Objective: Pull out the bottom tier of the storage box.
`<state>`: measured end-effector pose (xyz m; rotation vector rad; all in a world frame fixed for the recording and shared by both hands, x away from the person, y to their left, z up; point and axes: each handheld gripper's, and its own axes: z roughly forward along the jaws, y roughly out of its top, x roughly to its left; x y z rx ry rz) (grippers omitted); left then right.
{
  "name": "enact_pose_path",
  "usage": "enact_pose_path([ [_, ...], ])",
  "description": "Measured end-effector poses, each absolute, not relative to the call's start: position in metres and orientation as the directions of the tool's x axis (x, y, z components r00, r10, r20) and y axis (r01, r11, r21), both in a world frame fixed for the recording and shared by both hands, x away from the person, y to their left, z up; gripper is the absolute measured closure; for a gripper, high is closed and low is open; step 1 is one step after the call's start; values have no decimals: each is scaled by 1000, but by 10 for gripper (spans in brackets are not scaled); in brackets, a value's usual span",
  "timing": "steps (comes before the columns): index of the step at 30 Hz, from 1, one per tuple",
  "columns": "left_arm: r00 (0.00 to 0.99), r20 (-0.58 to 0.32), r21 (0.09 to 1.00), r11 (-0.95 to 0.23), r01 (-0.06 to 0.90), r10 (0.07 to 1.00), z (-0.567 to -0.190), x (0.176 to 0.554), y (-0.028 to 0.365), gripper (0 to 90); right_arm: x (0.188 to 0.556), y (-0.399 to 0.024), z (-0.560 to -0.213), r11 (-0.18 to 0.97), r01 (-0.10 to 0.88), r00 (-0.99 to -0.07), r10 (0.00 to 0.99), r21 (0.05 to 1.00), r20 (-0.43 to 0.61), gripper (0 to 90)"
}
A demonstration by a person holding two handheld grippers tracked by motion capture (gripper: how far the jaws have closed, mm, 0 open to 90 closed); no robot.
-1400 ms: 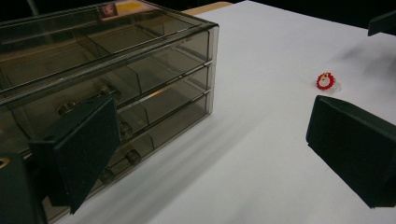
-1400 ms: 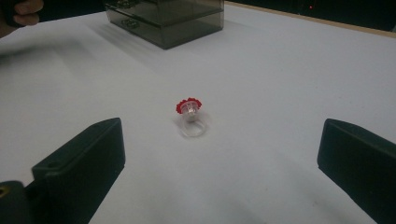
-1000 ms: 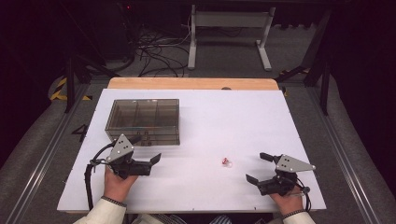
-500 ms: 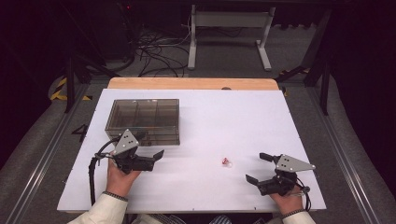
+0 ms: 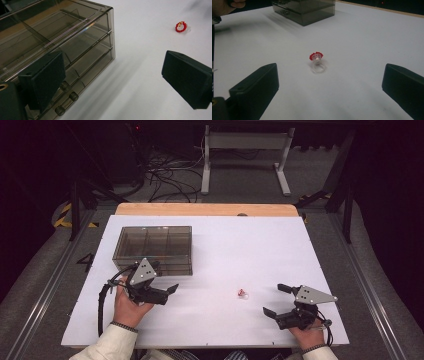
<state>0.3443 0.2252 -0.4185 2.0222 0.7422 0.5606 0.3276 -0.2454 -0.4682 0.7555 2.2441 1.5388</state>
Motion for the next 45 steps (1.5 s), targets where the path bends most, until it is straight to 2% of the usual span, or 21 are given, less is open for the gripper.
enact_pose_path([
  [4, 713, 126, 853, -442, 277, 690, -417, 343, 225, 72, 328, -246, -468, 280, 245, -810, 585, 928, 37, 14],
  [9, 707, 162, 848, -463, 257, 689, -416, 339, 226, 173, 328, -245, -468, 281, 244, -811, 583, 928, 37, 15],
  [16, 689, 223, 834, -502, 231, 689, -415, 336, 224, 232, 328, -245, -468, 281, 245, -812, 583, 928, 38, 14],
  [22, 681, 267, 825, -527, 204, 682, -413, 334, 223, 335, 328, -245, -468, 282, 243, -813, 581, 928, 36, 15],
  [33, 633, 386, 781, -603, 163, 671, -418, 329, 226, 363, 328, -246, -468, 279, 245, -812, 582, 929, 40, 15],
  [45, 579, 472, 741, -655, 148, 665, -425, 326, 226, 466, 328, -246, -468, 276, 243, -814, 580, 930, 40, 16],
])
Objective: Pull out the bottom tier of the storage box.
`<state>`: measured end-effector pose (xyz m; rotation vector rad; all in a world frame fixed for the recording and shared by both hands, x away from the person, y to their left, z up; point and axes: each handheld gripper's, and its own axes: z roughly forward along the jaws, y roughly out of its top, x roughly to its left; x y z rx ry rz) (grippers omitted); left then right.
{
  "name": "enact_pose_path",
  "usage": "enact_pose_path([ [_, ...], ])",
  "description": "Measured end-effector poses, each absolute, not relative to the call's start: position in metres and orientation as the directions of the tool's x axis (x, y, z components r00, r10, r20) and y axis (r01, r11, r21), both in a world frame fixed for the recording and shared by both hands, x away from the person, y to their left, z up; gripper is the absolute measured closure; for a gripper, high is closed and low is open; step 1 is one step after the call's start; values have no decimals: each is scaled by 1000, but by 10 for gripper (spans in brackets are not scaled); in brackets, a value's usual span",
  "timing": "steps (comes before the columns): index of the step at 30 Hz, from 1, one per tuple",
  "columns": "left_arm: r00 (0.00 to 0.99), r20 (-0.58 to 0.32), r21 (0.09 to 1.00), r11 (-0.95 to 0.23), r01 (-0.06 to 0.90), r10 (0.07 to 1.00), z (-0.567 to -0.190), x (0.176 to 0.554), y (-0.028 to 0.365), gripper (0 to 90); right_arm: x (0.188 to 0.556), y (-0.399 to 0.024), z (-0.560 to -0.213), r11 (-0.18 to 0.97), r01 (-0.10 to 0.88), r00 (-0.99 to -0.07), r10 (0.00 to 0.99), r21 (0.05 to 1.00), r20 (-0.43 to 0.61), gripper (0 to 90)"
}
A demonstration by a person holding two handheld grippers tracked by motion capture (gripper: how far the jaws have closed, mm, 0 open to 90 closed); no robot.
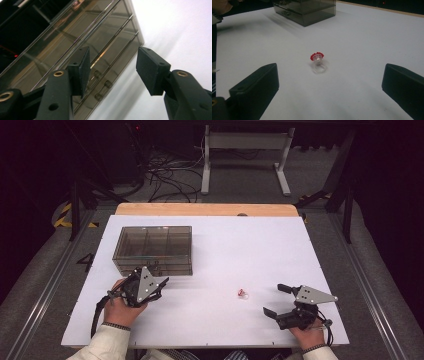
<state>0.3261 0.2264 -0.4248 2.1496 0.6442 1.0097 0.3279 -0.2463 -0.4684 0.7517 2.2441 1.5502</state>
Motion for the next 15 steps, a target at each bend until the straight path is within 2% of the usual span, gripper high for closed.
enact_pose_path([
  [5, 526, 497, 742, -652, 155, 690, -431, 323, 226, 482, 328, -246, -468, 278, 242, -814, 579, 930, 39, 16],
  [11, 490, 558, 711, -690, 134, 670, -439, 322, 232, 514, 328, -246, -468, 278, 241, -816, 577, 930, 39, 15],
  [15, 490, 553, 712, -688, 142, 673, -445, 321, 235, 516, 328, -246, -468, 277, 241, -816, 577, 930, 40, 15],
])
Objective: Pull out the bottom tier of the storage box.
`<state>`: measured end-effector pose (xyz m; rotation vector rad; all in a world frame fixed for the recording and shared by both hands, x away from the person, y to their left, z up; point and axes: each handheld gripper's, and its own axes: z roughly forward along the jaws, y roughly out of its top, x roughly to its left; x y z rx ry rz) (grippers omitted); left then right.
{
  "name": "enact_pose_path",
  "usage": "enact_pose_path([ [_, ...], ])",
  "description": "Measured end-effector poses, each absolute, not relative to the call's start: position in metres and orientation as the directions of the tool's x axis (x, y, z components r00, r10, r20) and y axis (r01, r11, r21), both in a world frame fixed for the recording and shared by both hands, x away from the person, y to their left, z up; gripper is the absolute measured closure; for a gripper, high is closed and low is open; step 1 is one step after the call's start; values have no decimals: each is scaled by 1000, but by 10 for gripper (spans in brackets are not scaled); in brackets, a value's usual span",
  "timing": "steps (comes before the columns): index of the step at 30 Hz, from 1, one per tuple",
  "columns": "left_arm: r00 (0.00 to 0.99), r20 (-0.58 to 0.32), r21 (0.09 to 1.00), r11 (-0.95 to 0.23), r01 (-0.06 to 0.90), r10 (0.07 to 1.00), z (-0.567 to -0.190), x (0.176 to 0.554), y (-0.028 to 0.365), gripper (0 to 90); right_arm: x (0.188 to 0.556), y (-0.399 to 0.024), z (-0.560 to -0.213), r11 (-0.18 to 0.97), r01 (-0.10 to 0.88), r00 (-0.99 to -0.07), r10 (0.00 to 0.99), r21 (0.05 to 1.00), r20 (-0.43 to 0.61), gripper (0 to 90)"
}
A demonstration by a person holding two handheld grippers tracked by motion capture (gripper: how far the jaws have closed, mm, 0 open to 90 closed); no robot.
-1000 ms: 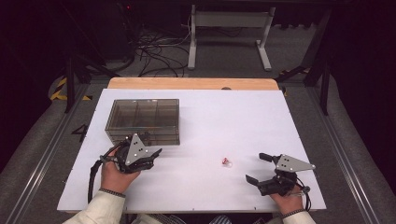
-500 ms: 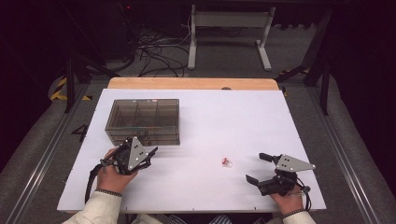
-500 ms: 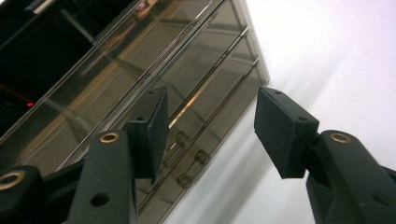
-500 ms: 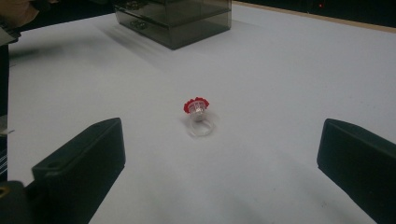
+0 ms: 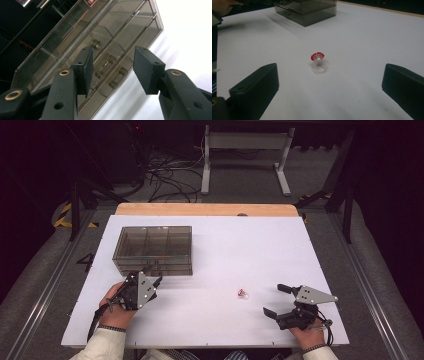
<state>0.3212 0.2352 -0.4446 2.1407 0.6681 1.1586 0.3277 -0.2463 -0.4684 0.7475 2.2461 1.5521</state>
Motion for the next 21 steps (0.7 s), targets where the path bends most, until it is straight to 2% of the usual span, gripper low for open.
enact_pose_path([
  [8, 482, 611, 650, -745, 148, 628, -457, 323, 234, 523, 328, -246, -468, 278, 243, -816, 576, 929, 41, 16],
  [21, 464, 627, 621, -761, 187, 626, -472, 330, 239, 562, 328, -247, -468, 273, 247, -818, 573, 930, 50, 16],
])
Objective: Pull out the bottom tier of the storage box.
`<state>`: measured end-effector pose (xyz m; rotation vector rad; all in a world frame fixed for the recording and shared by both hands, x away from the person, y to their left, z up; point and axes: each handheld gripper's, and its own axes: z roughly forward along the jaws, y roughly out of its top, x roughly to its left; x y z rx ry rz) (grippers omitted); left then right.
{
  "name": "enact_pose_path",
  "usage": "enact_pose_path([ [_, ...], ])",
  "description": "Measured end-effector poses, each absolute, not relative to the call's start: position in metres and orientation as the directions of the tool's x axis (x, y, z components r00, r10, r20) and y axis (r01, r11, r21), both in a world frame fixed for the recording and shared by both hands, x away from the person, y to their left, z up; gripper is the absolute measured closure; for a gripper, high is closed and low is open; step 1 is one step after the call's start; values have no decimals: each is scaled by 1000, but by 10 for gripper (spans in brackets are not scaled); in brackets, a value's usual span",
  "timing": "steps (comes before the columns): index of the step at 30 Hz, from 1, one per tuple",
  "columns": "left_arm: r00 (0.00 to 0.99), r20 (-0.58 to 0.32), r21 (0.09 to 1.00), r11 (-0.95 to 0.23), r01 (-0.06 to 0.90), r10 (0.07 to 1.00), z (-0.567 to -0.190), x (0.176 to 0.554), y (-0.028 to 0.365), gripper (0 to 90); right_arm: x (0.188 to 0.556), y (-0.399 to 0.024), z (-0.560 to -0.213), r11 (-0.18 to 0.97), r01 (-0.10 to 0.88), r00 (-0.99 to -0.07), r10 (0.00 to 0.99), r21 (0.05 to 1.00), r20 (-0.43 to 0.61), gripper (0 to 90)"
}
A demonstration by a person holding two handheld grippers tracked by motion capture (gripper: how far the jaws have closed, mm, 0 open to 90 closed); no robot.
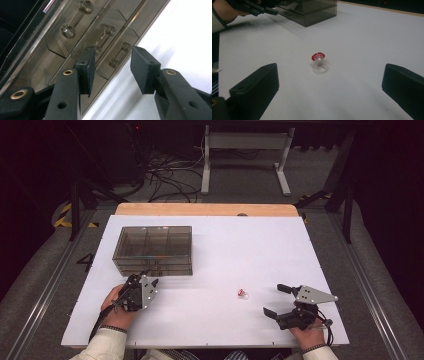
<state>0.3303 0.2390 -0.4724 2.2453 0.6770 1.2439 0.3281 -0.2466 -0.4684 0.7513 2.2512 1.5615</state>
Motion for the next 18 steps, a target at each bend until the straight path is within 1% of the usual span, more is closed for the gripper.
enact_pose_path([
  [18, 449, 682, 555, -808, 197, 578, -485, 334, 235, 638, 328, -247, -468, 273, 247, -819, 572, 930, 50, 16],
])
